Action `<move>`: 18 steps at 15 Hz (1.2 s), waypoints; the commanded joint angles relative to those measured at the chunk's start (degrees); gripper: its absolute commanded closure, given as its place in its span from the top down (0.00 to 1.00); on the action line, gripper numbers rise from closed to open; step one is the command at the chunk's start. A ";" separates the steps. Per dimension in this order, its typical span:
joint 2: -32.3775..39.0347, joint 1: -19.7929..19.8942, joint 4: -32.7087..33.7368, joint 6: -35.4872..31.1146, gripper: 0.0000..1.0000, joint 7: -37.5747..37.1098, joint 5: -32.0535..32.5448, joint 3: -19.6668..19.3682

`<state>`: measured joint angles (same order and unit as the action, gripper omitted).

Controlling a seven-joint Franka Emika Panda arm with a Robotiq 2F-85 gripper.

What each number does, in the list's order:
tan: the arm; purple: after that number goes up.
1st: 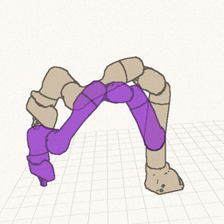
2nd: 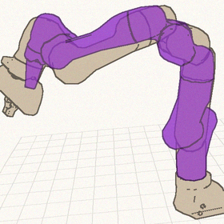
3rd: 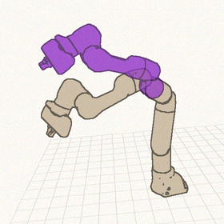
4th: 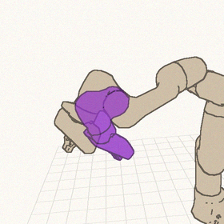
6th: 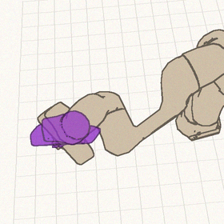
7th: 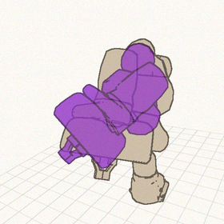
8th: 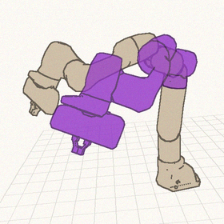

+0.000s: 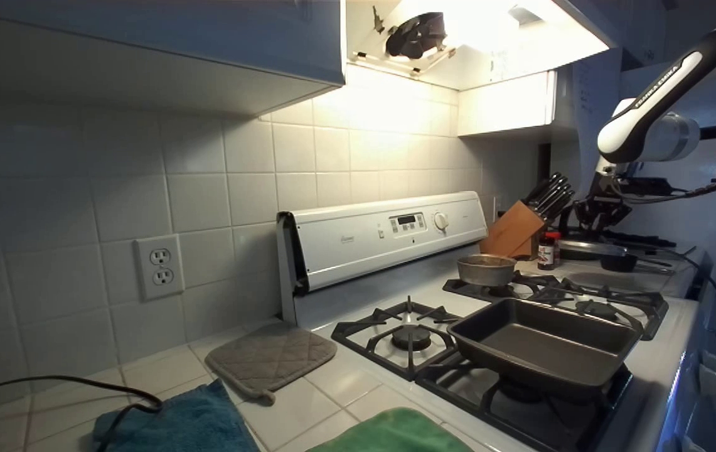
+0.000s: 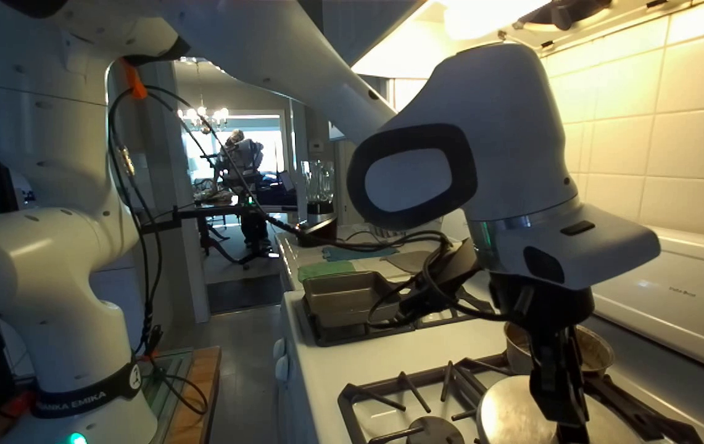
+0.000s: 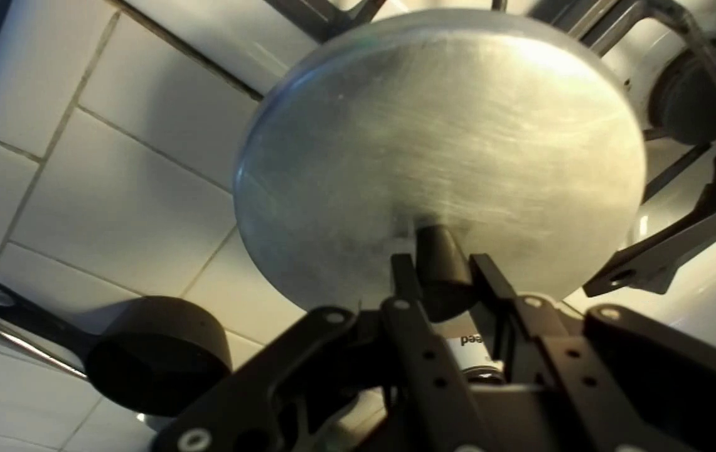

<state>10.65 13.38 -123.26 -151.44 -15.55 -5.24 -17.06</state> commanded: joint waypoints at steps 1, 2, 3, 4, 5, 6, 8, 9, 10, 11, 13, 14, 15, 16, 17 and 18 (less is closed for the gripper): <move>0.55 1.39 0.00 -1.40 0.06 -0.99 -1.07 -0.61; 1.07 1.77 0.17 -1.79 0.06 -0.86 -1.40 -0.66; 1.47 2.26 0.45 -1.98 0.06 0.00 -2.40 -0.42; 2.06 2.47 0.82 -2.31 0.06 -0.12 -2.61 -0.46; 2.77 2.82 1.08 -2.68 0.06 0.40 -3.58 -0.16; 3.29 3.02 1.27 -2.89 0.06 0.63 -4.16 -0.01; 4.56 3.34 1.82 -3.25 0.06 0.81 -5.27 0.16; 5.35 3.49 2.22 -3.61 0.06 0.92 -5.67 0.18; 5.92 3.71 2.58 -3.50 0.06 1.19 -6.20 0.26; 6.68 4.04 2.90 -3.98 0.06 1.69 -6.66 0.37; 7.99 4.53 3.69 -4.35 0.06 1.77 -6.75 0.16; 8.67 4.74 4.11 -4.55 0.06 1.62 -6.50 -0.03; 9.26 5.15 4.50 -4.60 0.06 1.84 -6.67 0.09; 9.88 5.25 4.85 -4.73 0.06 1.45 -6.18 -0.22; 10.16 5.56 4.94 -4.90 0.06 1.58 -6.24 -0.18; 10.66 5.90 5.30 -4.86 0.06 1.62 -6.37 -0.13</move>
<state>19.20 17.98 -120.03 -155.58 -15.36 -9.82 -17.71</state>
